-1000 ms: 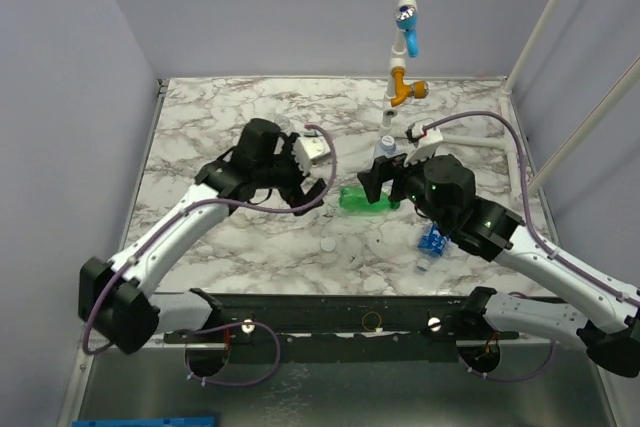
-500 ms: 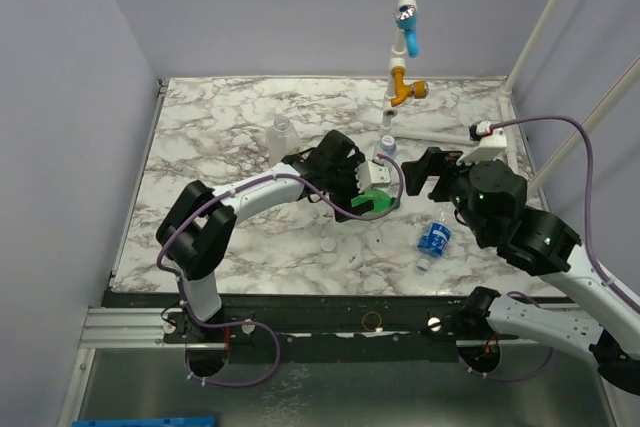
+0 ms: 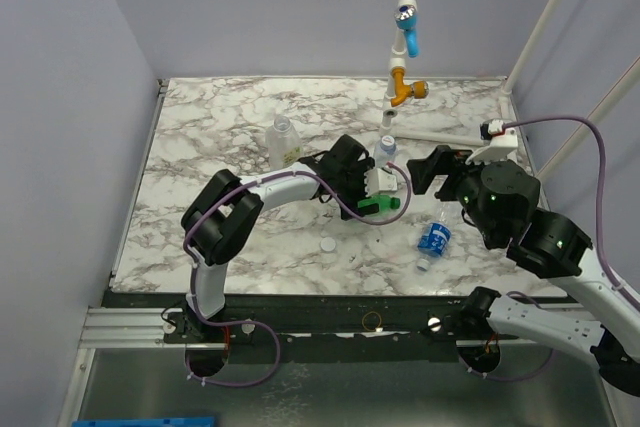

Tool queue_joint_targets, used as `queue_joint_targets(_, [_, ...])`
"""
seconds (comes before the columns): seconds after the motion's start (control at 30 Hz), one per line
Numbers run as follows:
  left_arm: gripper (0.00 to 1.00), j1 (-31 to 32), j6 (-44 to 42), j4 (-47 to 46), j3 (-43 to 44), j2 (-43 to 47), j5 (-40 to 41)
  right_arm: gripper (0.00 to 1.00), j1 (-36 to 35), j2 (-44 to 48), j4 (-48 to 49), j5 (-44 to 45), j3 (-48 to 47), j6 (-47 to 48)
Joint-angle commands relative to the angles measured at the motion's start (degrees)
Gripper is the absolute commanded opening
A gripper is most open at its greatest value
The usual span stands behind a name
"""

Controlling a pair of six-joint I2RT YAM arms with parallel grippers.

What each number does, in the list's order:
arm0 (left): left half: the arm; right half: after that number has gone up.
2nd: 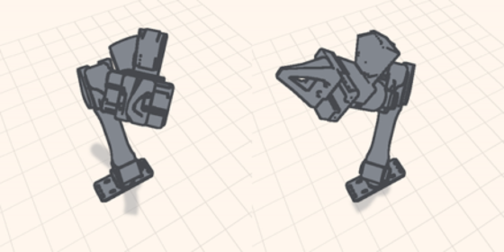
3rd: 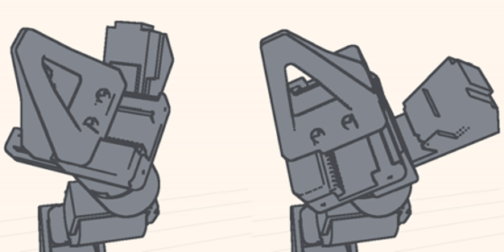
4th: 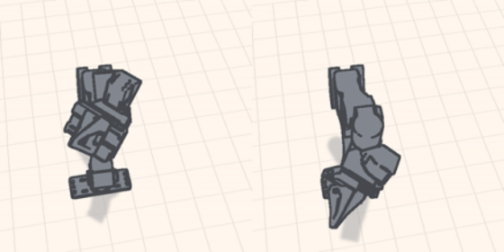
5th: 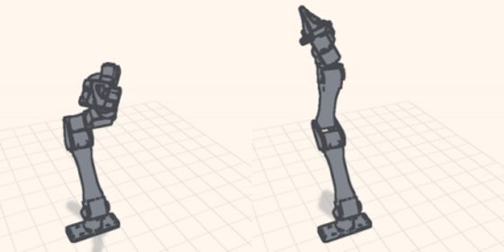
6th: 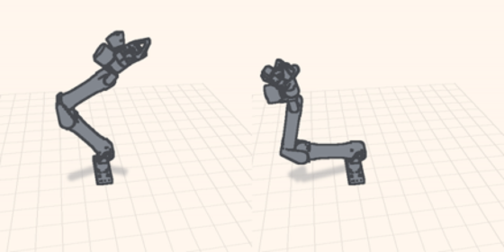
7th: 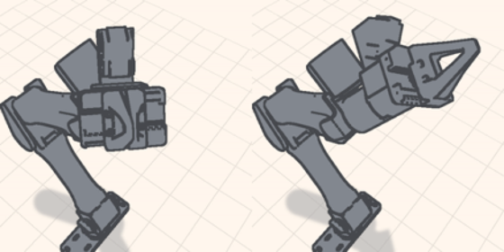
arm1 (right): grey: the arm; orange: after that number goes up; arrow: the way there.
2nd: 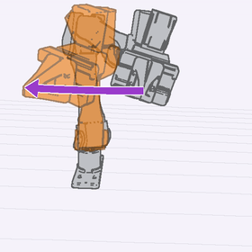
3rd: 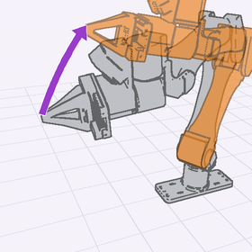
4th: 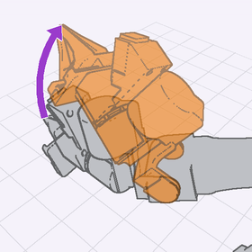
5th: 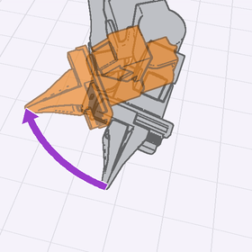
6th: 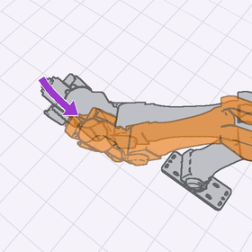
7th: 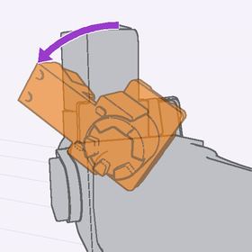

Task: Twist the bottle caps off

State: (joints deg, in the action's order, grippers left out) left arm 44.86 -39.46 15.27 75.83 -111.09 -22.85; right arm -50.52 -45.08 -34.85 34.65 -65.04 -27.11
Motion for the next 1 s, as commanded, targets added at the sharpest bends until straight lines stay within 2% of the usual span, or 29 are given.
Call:
queue_joint_targets(0.0, [0.87, 0.24, -2.99, -1.02, -1.66, -0.87, -0.07, 0.91, 0.02, 0.17, -0.72, 0.78, -2.00, 0.46])
queue_joint_targets(0.1, [0.72, 0.29, -3.77, -0.98, -3.74, 0.34, -0.64, 0.90, 0.07, -0.67, -0.97, 1.52, -2.42, 0.67])
queue_joint_targets(0.2, [0.63, 0.31, -3.22, -0.97, -6.19, 2.66, -0.56, 0.89, 0.02, -1.88, -1.20, 1.93, -2.42, 0.07])
queue_joint_targets(0.33, [0.38, 0.25, -0.78, -1.01, -9.19, 7.26, -0.33, 0.88, 0.07, -2.96, -0.65, 2.55, -2.20, -1.05])
queue_joint_targets(0.5, [0.21, 0.26, 4.14, -1.00, -11.31, 15.13, -1.82, 0.88, 0.07, -3.75, 0.47, 2.11, -2.71, -2.14])
queue_joint_targets(0.6, [0.19, 0.37, 7.50, -1.28, -10.96, 20.78, -2.02, 0.88, 0.07, -4.56, 1.70, 1.70, -3.29, -2.24])
queue_joint_targets(0.77, [0.14, 0.36, 17.42, -2.73, -8.08, 29.85, -2.12, 0.96, 0.07, -6.48, 6.46, -1.95, -6.33, -0.73])
queue_joint_targets(0.97, [0.13, 0.47, 24.78, -8.06, -7.14, 40.41, 0.10, 0.99, 0.07, -12.77, 9.87, -6.70, -15.03, 1.93])
